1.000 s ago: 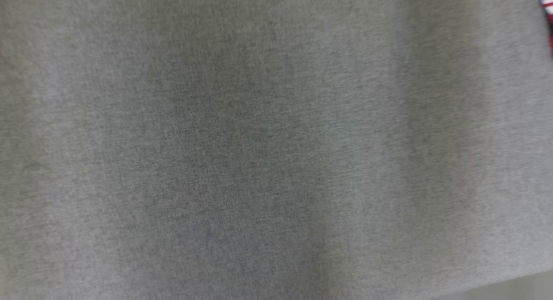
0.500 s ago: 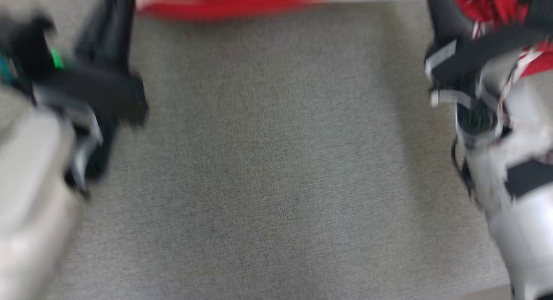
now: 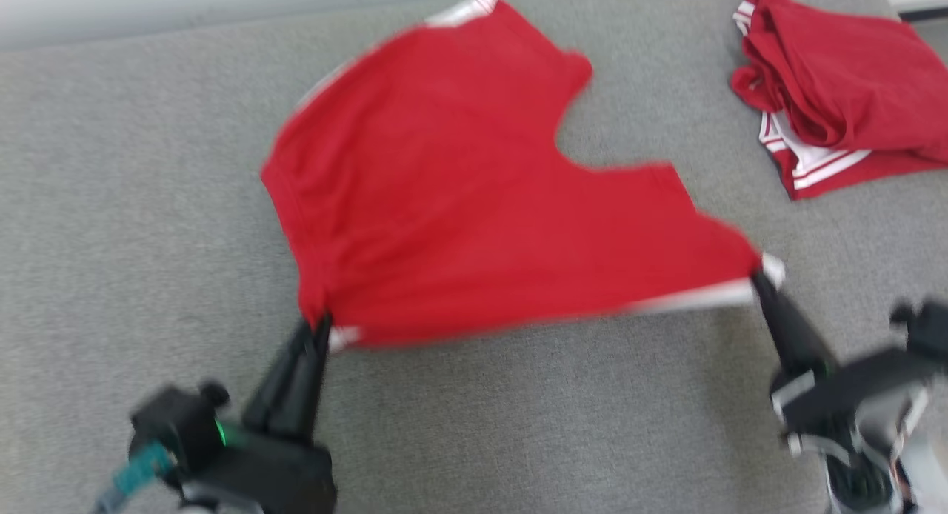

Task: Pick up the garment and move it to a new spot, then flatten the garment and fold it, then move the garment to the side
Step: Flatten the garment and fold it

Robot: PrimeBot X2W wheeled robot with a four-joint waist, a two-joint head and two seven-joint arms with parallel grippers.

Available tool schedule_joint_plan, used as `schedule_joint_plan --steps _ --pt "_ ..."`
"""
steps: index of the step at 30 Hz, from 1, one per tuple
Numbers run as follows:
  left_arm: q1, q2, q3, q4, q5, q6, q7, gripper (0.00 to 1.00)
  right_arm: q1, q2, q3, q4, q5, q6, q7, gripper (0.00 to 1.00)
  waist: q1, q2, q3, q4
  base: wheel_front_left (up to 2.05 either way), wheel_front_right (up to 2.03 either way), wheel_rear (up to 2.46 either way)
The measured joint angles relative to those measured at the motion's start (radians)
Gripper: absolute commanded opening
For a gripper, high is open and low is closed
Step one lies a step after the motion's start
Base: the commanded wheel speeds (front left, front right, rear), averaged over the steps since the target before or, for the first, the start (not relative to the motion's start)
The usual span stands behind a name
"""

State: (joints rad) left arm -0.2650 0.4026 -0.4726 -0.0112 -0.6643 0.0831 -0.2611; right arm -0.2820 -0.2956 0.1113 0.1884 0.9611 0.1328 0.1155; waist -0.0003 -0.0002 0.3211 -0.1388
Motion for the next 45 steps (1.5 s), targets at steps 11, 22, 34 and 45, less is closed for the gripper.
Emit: schedule_joint_plan --steps 11,22,34,45 --pt "0.261 -0.107 0.038 0.039 0.080 -0.066 0.000 0.00 0.421 0.122 -0.178 -0.217 -0.095 0.000 0.141 0.00 0.0000 0.0000 -0.102 0.047 0.00 0.00 0.00" --pt "0.335 -0.175 0.099 0.048 0.144 -0.129 0.000 0.00 0.528 0.236 -0.301 -0.367 -0.134 0.000 0.254 0.00 0.0002 0.0002 -0.156 0.095 0.00 0.00 0.00" --pt "0.165 -0.225 0.076 0.056 0.208 -0.186 -0.001 0.00 0.181 0.243 -0.367 -0.305 -0.147 -0.001 0.298 0.00 0.0004 0.0003 -0.132 0.133 0.00 0.00 0.00" --pt "-0.124 -0.300 0.081 0.232 0.159 -0.207 -0.003 0.00 -0.320 0.229 -0.368 0.044 -0.313 -0.001 0.289 0.00 0.0005 0.0004 -0.038 0.195 0.00 0.00 0.00"
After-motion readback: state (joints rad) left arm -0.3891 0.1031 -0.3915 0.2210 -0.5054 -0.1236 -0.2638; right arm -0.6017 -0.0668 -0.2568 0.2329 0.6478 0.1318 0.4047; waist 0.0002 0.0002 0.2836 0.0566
